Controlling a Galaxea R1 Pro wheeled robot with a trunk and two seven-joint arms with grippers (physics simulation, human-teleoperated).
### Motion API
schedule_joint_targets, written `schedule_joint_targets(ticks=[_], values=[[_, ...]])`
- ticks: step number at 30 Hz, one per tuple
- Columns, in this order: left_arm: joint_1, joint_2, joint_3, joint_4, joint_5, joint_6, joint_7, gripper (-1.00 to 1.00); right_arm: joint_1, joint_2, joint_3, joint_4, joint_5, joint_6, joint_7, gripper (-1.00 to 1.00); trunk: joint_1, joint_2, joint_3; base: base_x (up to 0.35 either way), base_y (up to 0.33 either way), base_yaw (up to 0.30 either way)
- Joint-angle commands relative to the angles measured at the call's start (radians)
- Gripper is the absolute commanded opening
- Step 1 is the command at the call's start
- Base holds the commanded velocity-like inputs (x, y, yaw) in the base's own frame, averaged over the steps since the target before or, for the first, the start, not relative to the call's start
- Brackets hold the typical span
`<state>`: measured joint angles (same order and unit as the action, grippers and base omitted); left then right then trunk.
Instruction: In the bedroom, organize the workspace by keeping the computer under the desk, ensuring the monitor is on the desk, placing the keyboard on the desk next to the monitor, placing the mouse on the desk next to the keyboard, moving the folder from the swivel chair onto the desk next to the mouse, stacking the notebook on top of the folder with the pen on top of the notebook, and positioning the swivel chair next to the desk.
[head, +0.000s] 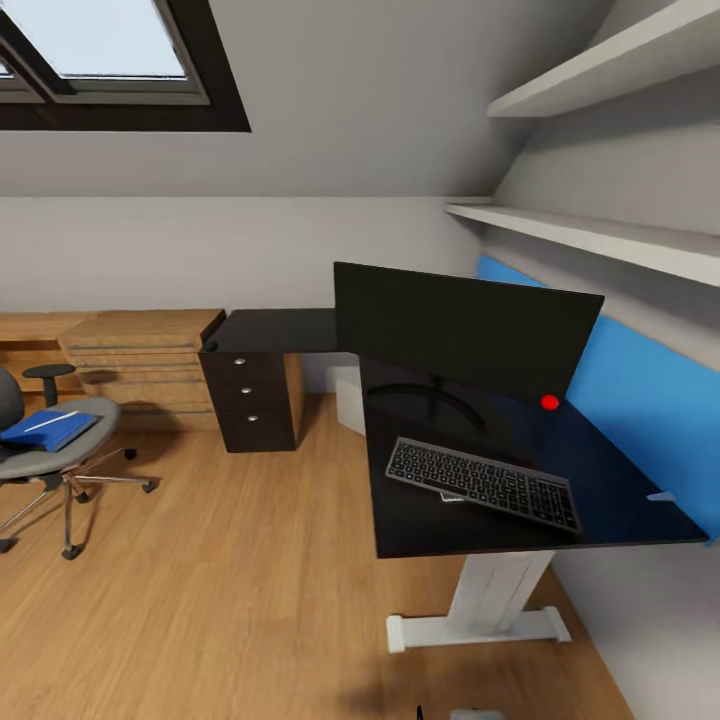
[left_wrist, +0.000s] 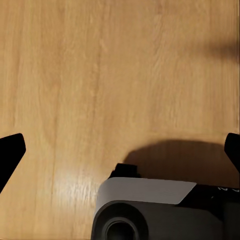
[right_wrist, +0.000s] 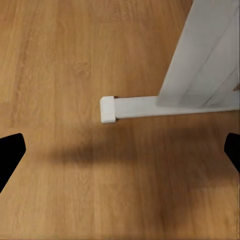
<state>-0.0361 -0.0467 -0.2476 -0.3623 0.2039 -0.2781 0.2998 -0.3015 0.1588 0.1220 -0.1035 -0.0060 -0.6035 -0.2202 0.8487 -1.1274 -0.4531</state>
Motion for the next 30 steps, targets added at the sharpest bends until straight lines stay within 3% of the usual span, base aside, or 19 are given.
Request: schedule_joint_targets(ticks=[1,11,18,25,30], values=[[-0.001,0.001,-0.009,0.0,0.009,-0.004,0.007,1.0,-0.001,0.0,0.008,0.001,0.0,-0.001,-0.008,1.0,0.0,-0.001,-0.001,0.0,-0.346,0.0],[-0.001,0.001,-0.009,0.0,0.01,-0.005,0.007,1.0,-0.001,-0.001,0.008,0.001,0.0,-0.001,-0.008,1.0,0.0,-0.001,-0.001,0.0,-0.338,0.0],[-0.001,0.0,-0.007,-0.002,0.009,-0.046,0.006,1.0,-0.001,-0.001,0.01,0.0,0.0,-0.001,-0.009,1.0,0.0,-0.001,-0.001,0.0,-0.088,0.0],[-0.001,0.001,-0.004,-0.002,0.011,-0.096,0.008,1.0,-0.001,-0.004,0.008,-0.001,0.0,-0.004,-0.009,1.0,-0.027,0.048,0.021,0.0,-0.005,0.0],[-0.001,0.0,-0.003,-0.004,0.052,-0.112,0.008,1.0,-0.001,-0.005,0.008,-0.001,0.002,-0.037,-0.009,1.0,-0.046,0.083,0.037,0.0,0.0,0.0]])
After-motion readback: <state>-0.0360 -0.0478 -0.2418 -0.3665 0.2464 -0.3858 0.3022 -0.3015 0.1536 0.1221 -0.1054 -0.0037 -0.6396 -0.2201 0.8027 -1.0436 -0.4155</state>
